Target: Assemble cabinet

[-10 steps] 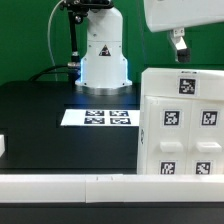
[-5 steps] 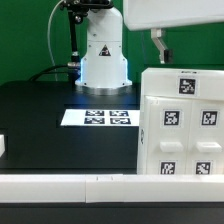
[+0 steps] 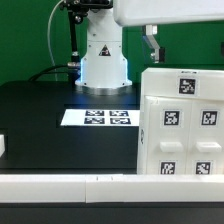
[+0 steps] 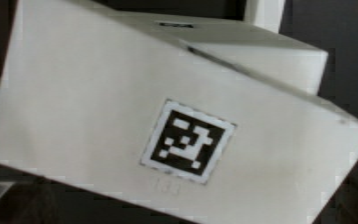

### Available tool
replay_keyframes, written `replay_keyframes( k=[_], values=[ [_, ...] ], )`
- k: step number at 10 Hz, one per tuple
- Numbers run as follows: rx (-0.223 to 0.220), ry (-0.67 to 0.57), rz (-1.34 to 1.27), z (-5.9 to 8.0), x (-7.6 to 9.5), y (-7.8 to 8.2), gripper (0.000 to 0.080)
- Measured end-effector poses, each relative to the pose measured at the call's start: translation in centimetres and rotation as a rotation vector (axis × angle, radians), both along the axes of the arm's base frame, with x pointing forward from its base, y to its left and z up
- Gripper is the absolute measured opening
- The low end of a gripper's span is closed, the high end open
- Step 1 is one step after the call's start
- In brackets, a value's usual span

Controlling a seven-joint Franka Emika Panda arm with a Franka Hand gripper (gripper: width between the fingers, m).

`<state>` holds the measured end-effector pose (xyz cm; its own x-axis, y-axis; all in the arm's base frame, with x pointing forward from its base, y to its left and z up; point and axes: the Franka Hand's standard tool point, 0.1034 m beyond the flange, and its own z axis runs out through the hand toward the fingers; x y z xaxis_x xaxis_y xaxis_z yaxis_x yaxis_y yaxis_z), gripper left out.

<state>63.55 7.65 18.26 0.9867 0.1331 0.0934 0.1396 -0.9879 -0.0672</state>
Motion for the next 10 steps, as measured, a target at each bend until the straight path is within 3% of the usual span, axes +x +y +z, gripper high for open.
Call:
replay_keyframes(
  k=[3,7,8,10],
  values=[
    [-0.113,-0.046,0.579,-0.8,1.1,1.3,0.0796],
    [-0.150,-0.067,0.769,-0.6,0.9,0.9,0.0796],
    [-0.179,-0.057,0.823,-0.5,0.7,1.1,0.0796],
    [-0.174,-0.001,0.896,-0.6,-0.2,0.3,0.0796]
  ],
)
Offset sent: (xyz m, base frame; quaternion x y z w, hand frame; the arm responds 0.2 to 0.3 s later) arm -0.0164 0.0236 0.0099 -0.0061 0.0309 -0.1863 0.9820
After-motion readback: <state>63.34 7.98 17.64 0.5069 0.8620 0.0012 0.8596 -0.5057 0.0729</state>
